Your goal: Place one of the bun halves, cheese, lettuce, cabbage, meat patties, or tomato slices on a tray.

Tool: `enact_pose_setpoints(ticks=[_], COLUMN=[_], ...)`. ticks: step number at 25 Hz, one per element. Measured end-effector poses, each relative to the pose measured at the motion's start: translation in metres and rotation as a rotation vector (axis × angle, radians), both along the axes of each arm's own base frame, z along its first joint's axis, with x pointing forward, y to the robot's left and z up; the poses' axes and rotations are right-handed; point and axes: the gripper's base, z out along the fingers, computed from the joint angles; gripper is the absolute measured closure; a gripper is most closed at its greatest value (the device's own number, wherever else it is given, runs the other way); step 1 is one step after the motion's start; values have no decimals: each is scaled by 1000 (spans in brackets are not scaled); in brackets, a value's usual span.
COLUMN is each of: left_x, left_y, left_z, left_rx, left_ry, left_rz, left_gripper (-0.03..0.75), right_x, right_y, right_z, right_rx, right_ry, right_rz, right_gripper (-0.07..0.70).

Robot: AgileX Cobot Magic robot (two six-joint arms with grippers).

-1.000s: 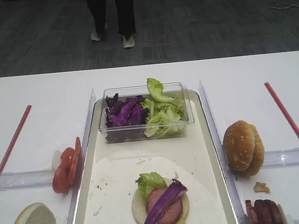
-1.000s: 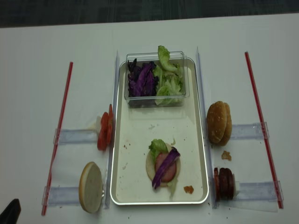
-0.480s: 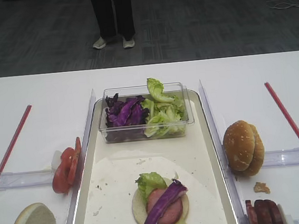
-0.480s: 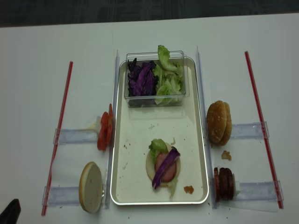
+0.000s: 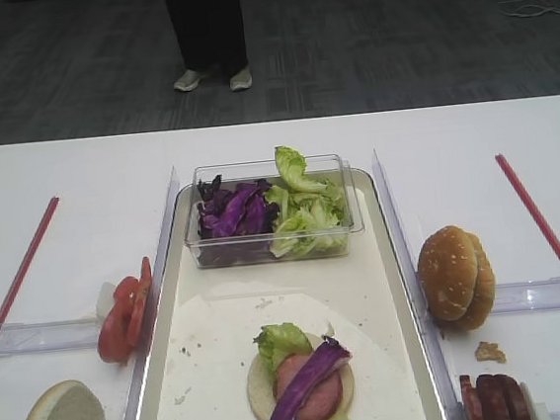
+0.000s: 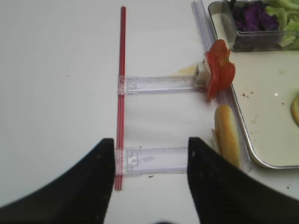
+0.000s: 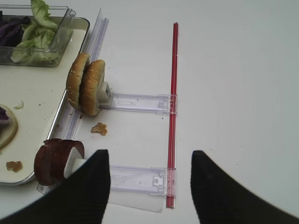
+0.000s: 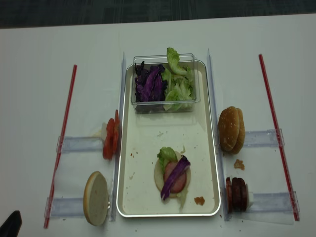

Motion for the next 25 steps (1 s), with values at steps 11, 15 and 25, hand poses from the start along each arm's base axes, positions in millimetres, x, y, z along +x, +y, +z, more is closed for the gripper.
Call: enact_pose_setpoints(ticks=[11,15,25], left_x=[0,0,0], left_y=[0,0,0], left_z=[0,0,0], left_rx=[3,3,3], left_ry=[0,0,0], left_rz=[0,0,0], left_gripper=[375,375,375], right_x=[0,0,0], right_y=[0,0,0], right_z=[0,0,0], right_rx=[0,0,0], right_ry=[0,0,0], right_rz=[0,0,0], right_gripper=[220,220,220])
